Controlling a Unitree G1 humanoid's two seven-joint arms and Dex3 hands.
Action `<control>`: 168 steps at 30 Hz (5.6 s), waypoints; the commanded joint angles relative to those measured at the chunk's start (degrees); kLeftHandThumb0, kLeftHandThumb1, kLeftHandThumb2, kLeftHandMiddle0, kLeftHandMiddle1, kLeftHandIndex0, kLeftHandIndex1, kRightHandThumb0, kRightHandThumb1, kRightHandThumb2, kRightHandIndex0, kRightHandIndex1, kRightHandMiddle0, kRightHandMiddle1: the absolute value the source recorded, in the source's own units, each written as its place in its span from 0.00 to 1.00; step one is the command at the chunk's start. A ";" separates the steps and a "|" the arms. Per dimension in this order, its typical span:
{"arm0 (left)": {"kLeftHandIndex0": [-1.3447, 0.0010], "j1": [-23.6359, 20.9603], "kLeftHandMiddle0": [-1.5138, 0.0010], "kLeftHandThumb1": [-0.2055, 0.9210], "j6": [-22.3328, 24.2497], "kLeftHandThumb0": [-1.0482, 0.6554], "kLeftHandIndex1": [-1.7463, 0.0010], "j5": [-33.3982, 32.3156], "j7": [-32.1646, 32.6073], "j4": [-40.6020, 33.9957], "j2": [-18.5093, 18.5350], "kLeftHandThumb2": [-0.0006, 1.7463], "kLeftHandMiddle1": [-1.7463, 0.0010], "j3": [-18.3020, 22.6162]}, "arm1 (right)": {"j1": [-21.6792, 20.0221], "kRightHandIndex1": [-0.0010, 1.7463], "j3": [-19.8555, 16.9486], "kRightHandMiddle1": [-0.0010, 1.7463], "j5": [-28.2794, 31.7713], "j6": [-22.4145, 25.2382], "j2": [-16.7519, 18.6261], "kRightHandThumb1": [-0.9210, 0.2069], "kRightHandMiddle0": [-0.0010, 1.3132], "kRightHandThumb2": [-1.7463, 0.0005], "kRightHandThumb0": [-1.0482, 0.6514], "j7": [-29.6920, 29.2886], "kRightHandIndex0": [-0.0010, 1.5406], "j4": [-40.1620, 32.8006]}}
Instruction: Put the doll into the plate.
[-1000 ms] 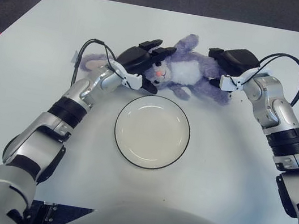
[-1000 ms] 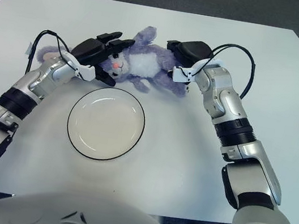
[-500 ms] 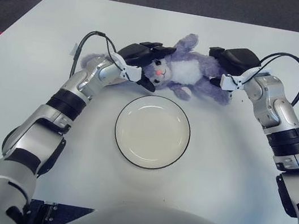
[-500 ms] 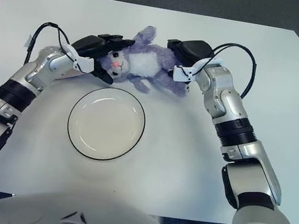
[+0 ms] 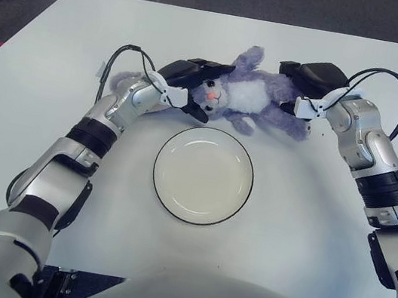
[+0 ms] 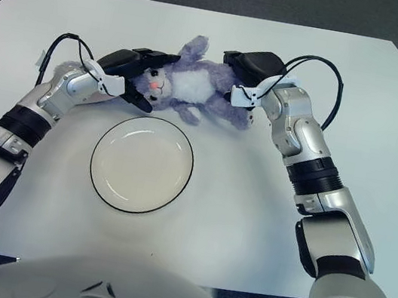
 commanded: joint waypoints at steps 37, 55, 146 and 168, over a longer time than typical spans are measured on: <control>0.79 -2.13 0.75 1.00 11.10 0.81 0.29 25.77 38.17 19.88 -6.47 0.18 0.12 -16.96 | -0.19 0.94 -3.71 1.00 2.78 0.46 -1.01 0.52 0.29 0.27 0.62 1.21 0.41 -1.76; 0.70 -5.03 0.69 0.62 7.74 0.62 0.01 23.87 41.47 29.88 -7.95 0.60 0.10 -18.24 | -0.11 0.94 -4.58 1.00 2.84 0.00 -0.95 0.51 0.29 0.28 0.62 0.24 0.41 -1.86; 0.51 4.41 0.59 0.45 29.02 0.89 0.00 -30.68 -32.39 -34.19 12.03 0.76 0.00 17.59 | -8.80 0.93 -8.24 1.00 25.08 10.97 -2.01 0.56 0.31 0.25 0.62 26.41 0.44 -14.32; 0.50 14.44 0.60 0.46 34.42 0.89 0.00 -34.02 -31.75 -48.96 11.61 0.75 0.00 19.75 | -3.89 0.92 -9.13 1.00 26.73 15.18 -3.99 0.56 0.31 0.25 0.62 28.64 0.45 -23.22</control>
